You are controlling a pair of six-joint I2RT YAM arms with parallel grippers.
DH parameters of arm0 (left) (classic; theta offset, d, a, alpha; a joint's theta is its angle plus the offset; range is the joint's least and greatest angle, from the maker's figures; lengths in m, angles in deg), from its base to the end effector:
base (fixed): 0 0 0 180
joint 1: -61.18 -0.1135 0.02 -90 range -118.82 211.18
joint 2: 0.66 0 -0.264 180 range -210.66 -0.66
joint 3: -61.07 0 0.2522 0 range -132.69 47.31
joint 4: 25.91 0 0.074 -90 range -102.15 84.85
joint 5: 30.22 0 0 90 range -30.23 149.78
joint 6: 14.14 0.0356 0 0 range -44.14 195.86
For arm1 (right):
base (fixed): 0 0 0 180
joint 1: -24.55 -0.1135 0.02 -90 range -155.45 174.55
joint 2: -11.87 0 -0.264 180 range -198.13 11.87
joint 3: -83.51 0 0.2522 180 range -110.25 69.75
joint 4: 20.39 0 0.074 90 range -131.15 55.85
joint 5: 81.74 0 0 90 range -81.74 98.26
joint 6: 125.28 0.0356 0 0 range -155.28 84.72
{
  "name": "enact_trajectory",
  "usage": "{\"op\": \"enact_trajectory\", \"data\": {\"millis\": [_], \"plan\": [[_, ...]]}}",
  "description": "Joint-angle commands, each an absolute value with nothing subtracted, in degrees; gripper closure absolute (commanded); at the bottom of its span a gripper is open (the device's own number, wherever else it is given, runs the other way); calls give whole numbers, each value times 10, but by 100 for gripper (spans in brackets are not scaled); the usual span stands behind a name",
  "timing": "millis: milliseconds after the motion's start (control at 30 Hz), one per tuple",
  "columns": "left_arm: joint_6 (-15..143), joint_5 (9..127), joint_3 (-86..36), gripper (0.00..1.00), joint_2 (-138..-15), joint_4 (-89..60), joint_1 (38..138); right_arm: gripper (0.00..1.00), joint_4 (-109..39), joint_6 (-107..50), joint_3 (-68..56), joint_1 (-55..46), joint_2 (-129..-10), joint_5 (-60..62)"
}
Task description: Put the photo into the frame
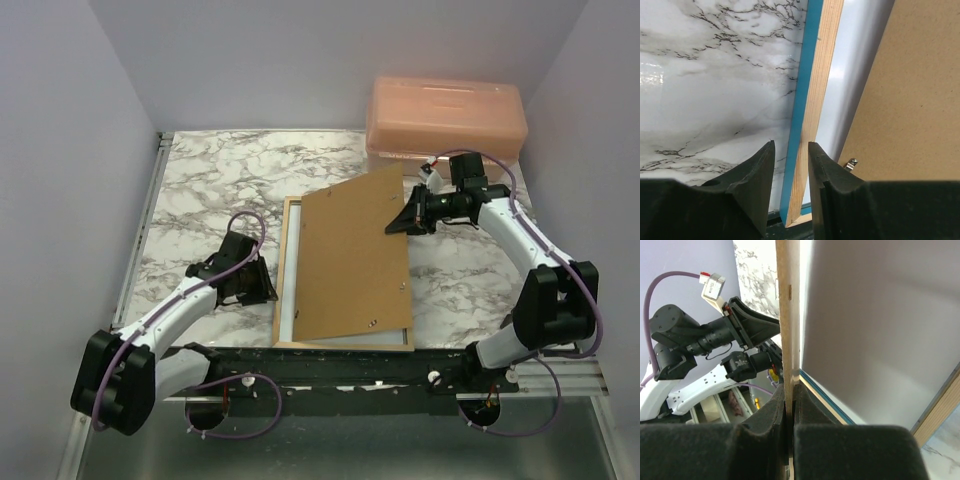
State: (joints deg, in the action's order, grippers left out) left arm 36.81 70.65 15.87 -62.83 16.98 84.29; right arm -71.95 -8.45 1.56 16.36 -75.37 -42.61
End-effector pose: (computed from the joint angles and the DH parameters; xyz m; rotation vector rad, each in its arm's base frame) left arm 0.1746 -0.0818 0.1791 -0.3086 2.7079 -0.6007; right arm 0.3041 0.0717 0.2732 0.0563 2.5512 1.3722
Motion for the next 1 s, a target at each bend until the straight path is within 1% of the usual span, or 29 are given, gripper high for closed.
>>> {"op": "enact_trajectory", "data": {"millis": [0,200,467,600,967], "plan": [[389,732,141,69,-659,145,832,100,-673,-51,43,162,-759,-480],[398,718,115,78,-708,138,830,100,-635,-36,81,161,-767,-483],[422,706,86,88,-757,140,829,100,-619,-52,90,158,-800,-491],[437,708,80,90,-777,141,829,100,-624,-70,87,153,-822,-490],[444,712,68,91,-788,142,829,100,-612,-82,95,125,-858,-448]]}}
